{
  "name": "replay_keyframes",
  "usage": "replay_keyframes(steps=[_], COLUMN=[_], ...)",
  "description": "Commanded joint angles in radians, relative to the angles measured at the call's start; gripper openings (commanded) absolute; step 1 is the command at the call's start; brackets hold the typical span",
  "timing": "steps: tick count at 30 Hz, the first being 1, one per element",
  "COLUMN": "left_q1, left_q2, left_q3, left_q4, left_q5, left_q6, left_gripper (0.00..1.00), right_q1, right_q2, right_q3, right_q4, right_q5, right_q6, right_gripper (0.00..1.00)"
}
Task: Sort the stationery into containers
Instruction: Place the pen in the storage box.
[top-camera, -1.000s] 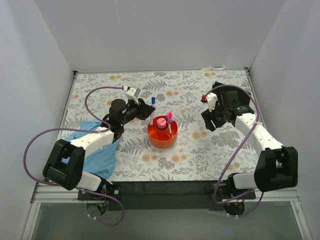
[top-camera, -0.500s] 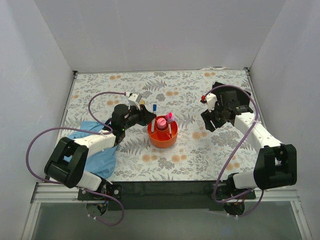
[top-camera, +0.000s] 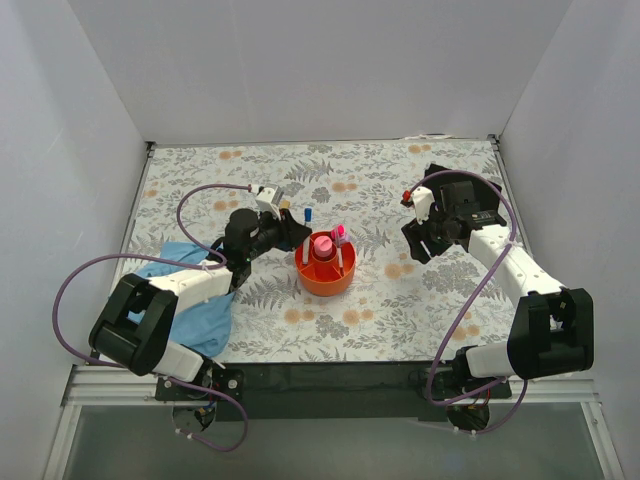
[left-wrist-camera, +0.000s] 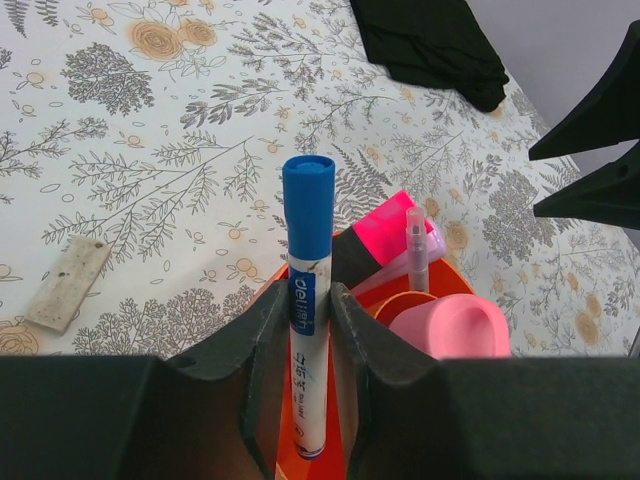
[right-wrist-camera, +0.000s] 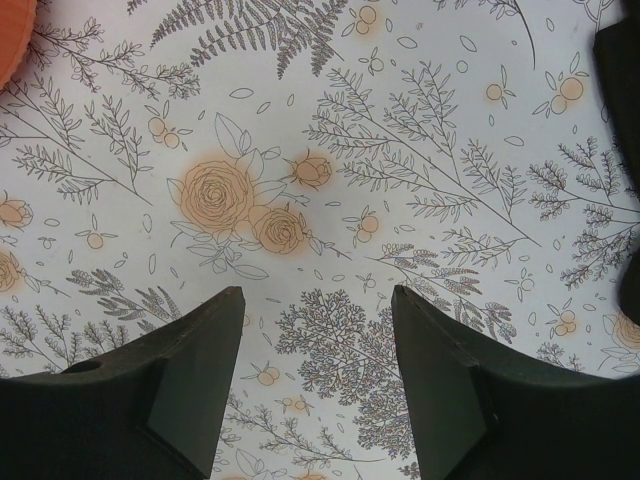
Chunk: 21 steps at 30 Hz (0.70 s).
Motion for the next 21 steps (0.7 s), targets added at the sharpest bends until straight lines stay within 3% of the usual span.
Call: replay_keyframes(steps=[1, 16, 19, 20, 21], left_q1=[-0.008, -0.02, -0.011, -0.001, 0.004], left_q2=[-0.001, -0.037, -0.116, -0.146, -0.154], left_q3=[-0.008, 0.038, 0.161, 0.19, 0.242], left_q4=[-0.008, -0.089, -0.233, -0.256, -0.274], left_q5=[-0.016, -0.068, -0.209, -0.276, -0.299], left_q6=[0.007, 0.013, 0.071, 0.093, 0.151], left_gripper=[0.23, 0.34, 0.46, 0.58, 0.61], right_q1=[-0.006, -0.006, -0.004, -0.006, -0.006], right_q2=[-0.011, -0.011, -0.008, -0.007, -0.005], right_q3=[-0.001, -0.007, -0.004, -0.006, -0.009], right_q4=[0.0, 0.003, 0.006, 0.008, 0.011], right_q5=[-0.008, -0.011, -0.013, -0.013, -0.017], right_q6=[-0.003, -0.003, -0.002, -0.002, -0.002], right_gripper=[0.7, 0.7, 0.7, 0.7, 0.7])
